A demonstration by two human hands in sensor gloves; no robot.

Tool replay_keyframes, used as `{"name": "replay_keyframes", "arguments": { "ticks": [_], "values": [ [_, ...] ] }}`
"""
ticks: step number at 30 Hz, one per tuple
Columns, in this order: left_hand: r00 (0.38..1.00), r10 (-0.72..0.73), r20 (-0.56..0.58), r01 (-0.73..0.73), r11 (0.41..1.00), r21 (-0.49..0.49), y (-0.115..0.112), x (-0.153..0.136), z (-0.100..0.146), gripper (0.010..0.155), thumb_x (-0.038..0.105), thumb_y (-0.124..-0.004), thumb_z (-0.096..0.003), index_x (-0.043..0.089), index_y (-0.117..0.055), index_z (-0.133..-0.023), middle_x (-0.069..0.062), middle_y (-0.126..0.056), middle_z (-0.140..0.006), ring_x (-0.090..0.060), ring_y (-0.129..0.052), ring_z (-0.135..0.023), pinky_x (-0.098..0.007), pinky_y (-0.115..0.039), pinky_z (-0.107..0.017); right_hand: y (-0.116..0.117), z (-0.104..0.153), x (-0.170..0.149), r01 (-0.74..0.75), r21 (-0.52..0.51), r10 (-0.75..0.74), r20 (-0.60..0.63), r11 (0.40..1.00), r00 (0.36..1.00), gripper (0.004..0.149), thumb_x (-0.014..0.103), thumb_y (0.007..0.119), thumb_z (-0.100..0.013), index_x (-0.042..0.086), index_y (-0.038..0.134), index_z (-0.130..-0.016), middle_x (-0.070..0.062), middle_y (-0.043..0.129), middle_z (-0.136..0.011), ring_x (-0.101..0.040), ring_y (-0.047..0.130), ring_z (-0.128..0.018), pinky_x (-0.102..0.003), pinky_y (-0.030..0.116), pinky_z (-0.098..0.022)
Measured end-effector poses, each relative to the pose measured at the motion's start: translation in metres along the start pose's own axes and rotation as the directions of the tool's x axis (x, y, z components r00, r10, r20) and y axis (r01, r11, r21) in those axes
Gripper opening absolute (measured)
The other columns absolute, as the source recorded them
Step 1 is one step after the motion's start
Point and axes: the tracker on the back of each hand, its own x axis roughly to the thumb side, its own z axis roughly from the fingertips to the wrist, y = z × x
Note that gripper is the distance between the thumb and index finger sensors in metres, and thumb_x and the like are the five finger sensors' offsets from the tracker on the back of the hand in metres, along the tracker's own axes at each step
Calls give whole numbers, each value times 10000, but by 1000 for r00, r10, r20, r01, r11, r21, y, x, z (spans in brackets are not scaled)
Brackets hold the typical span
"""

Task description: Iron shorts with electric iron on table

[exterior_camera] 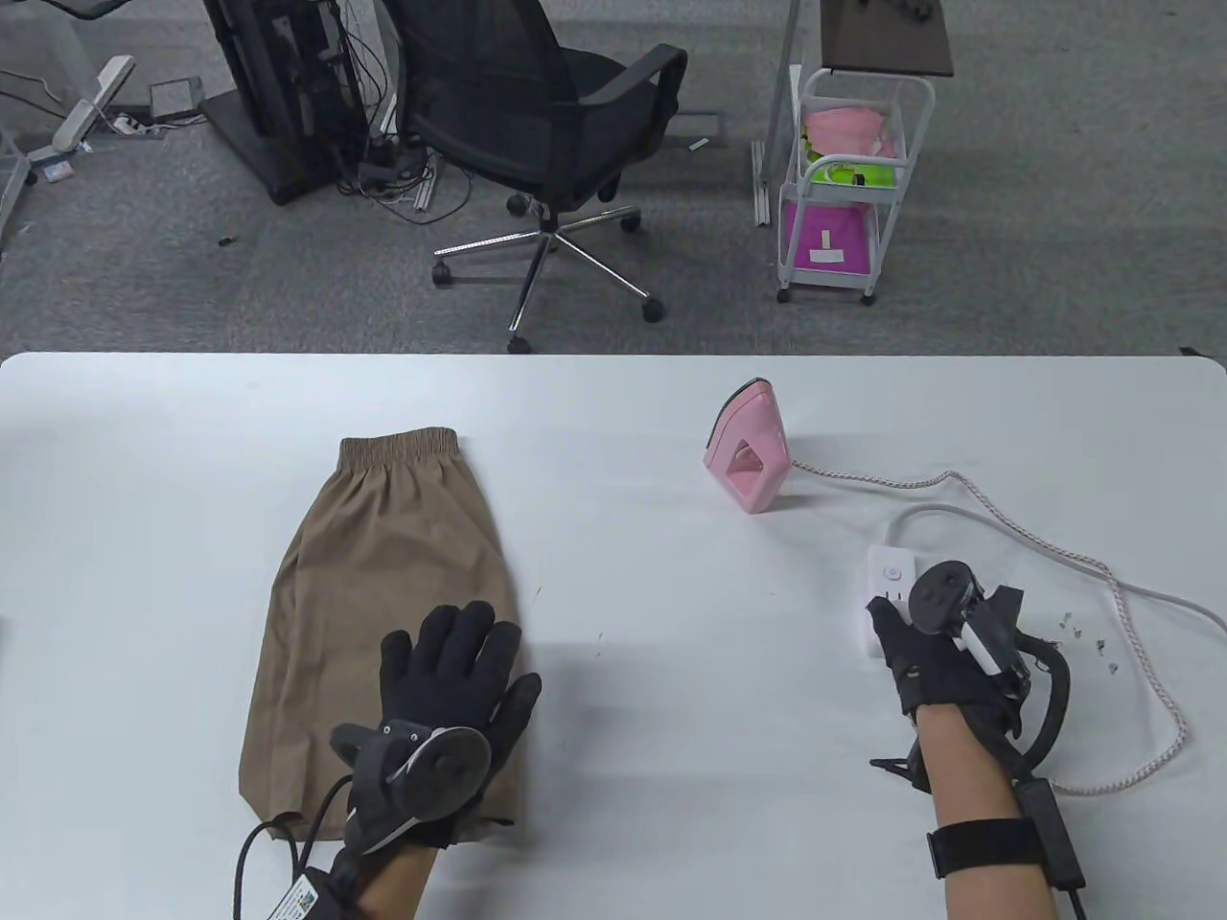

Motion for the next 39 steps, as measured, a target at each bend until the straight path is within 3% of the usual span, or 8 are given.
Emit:
{"name": "replay_keyframes", "arguments": {
  "ticks": [5, 8, 10, 16, 21, 29, 39],
  "values": [
    [1000, 0, 1, 0, 1000, -1, 0, 0, 0, 587, 594, -670, -545, 272, -714, -1034, -48, -654, -1156, -411, -684, -1068, -725, -485, -731, -19, 2, -1, -12, -103, 19, 70, 995, 997, 707, 728, 528, -598, 260, 637, -1117, -26, 848, -910, -291, 934, -793, -596, 680, -659],
    [1000, 0, 3, 0, 1000, 1, 0, 0, 0, 588, 594, -670, -545, 271, -713, -1035, -48, -655, -1156, -408, -685, -1068, -726, -484, -731, -19, -4, 3, 1, -124, 17, 143, 992, 990, 649, 673, 582, -607, 306, 593, -1142, -85, 675, -1095, -361, 782, -970, -645, 608, -691],
    [1000, 3, 2, -3, 1000, -2, 0, 0, 0, 589, 594, -670, -545, 269, -714, -1035, -48, -656, -1156, -410, -687, -1067, -725, -485, -731, -14, -11, 7, -5, -64, 19, 219, 998, 975, 669, 673, 568, -607, 334, 483, -1179, -87, 474, -1193, -396, 554, -1095, -670, 509, -726],
    [1000, 7, -10, -7, 1000, -13, -2, -2, 0, 587, 592, -671, -546, 269, -714, -1034, -49, -657, -1155, -411, -689, -1065, -725, -485, -730, 7, -29, 19, 17, 43, -31, 329, 999, 944, 658, 607, 613, -615, 316, 442, -1180, -29, 382, -1218, -394, 357, -1132, -701, 421, -735],
    [1000, 12, -11, -12, 1000, -17, -2, -2, -1, 589, 594, -671, -544, 270, -715, -1034, -49, -663, -1153, -409, -695, -1063, -725, -487, -730, 16, -31, 32, -64, 25, 54, 291, 998, 955, 648, 600, 627, -620, 295, 472, -1170, -39, 460, -1197, -384, 494, -1122, -697, 470, -731],
    [1000, 9, -12, -9, 1000, -24, -2, -1, -1, 587, 592, -671, -545, 266, -722, -1030, -49, -685, -1141, -403, -717, -1052, -725, -490, -729, 17, -34, 40, -210, 27, 191, 316, 977, 929, 669, 609, 624, -618, 337, 369, -1173, -39, 453, -1177, -316, 485, -1136, -697, 456, -735],
    [998, 37, -57, -40, 997, -59, -9, -9, -5, 586, 595, -670, -545, 271, -721, -1031, -44, -687, -1143, -400, -723, -1051, -724, -488, -732, 15, -33, 51, -291, 23, 273, 281, 956, 920, 677, 638, 615, -611, 321, 401, -1170, -60, 493, -1160, -333, 566, -1112, -688, 490, -730]
  ]
}}
